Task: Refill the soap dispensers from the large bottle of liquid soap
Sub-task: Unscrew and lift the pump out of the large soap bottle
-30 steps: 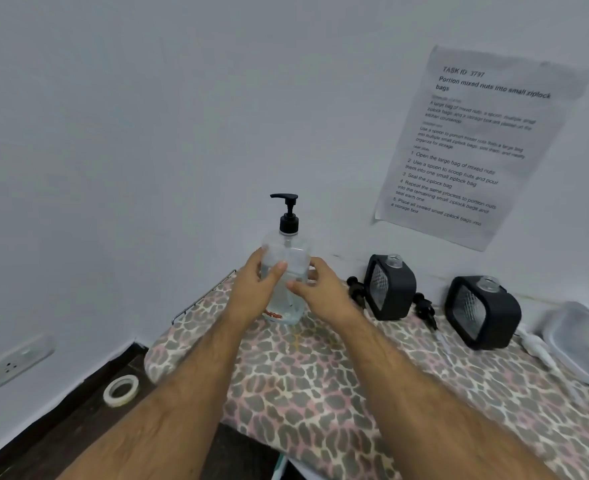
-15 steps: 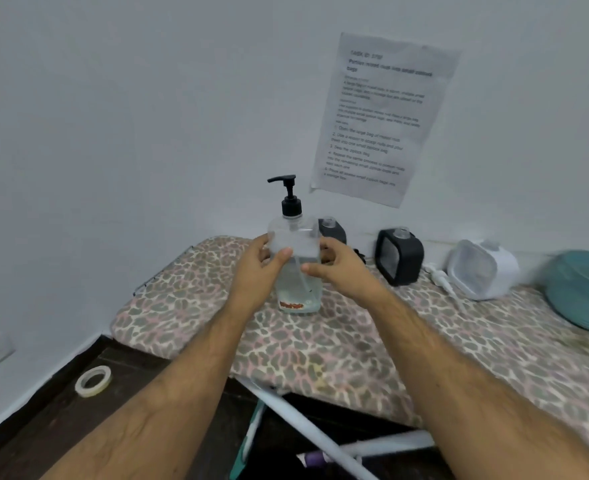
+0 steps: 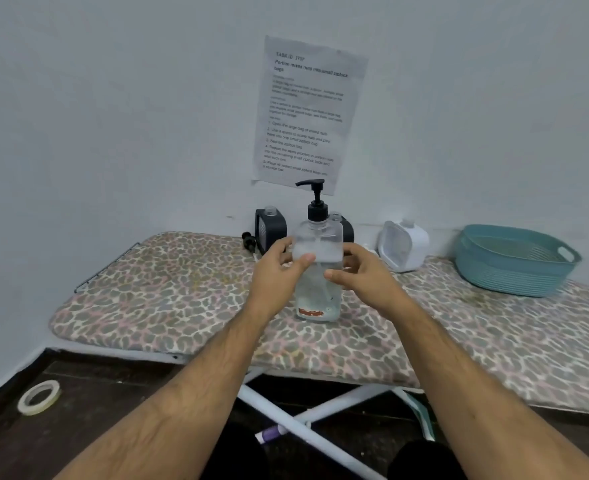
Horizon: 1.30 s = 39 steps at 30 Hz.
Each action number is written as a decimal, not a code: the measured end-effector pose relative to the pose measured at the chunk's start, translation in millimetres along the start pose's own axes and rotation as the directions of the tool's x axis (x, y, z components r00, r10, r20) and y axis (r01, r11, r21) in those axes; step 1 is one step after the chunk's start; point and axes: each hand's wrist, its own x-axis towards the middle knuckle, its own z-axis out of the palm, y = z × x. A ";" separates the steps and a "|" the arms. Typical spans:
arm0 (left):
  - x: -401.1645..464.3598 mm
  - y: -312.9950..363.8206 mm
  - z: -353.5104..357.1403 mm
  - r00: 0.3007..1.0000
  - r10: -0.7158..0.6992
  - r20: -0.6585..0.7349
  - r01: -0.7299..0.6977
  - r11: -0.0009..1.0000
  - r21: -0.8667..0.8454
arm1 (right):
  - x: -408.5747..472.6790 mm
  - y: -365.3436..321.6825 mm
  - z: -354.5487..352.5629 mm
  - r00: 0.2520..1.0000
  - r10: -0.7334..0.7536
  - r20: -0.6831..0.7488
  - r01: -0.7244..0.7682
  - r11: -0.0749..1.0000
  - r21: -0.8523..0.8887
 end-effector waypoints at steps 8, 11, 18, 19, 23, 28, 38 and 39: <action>-7.3 -3.6 15.0 1.000 0.013 0.026 -0.013 1.000 -0.004 | -14.0 15.8 -11.0 1.000 0.001 -0.021 0.000 0.999 0.049; -5.8 -2.0 12.4 0.998 0.012 0.060 -0.014 0.999 0.042 | -14.1 18.2 -11.7 1.000 0.012 -0.014 -0.011 0.997 0.076; 22.6 35.9 7.3 0.989 0.140 0.053 -0.143 0.987 0.069 | -7.7 7.0 -9.6 1.000 -0.010 -0.022 0.013 0.993 0.114; 28.1 42.6 7.3 0.985 0.157 0.075 -0.163 0.984 0.074 | -7.0 3.1 -9.9 0.999 -0.024 -0.037 0.028 0.992 0.119; 46.9 63.2 8.4 0.959 0.160 0.233 -0.188 0.977 0.104 | -0.2 -6.6 -12.0 0.994 -0.087 -0.067 0.093 0.992 0.084; 53.2 68.0 11.2 0.931 0.130 0.340 -0.160 0.985 0.061 | 3.6 -10.7 -10.7 0.991 -0.118 -0.068 0.121 0.992 0.043; 46.3 60.6 23.5 0.956 0.193 0.221 -0.203 0.979 0.024 | 0.7 -1.0 2.5 0.975 -0.166 -0.146 0.150 0.982 -0.112; 45.6 60.1 24.7 0.957 0.198 0.212 -0.208 0.978 0.027 | 0.2 -0.3 3.3 0.974 -0.167 -0.151 0.149 0.981 -0.125</action>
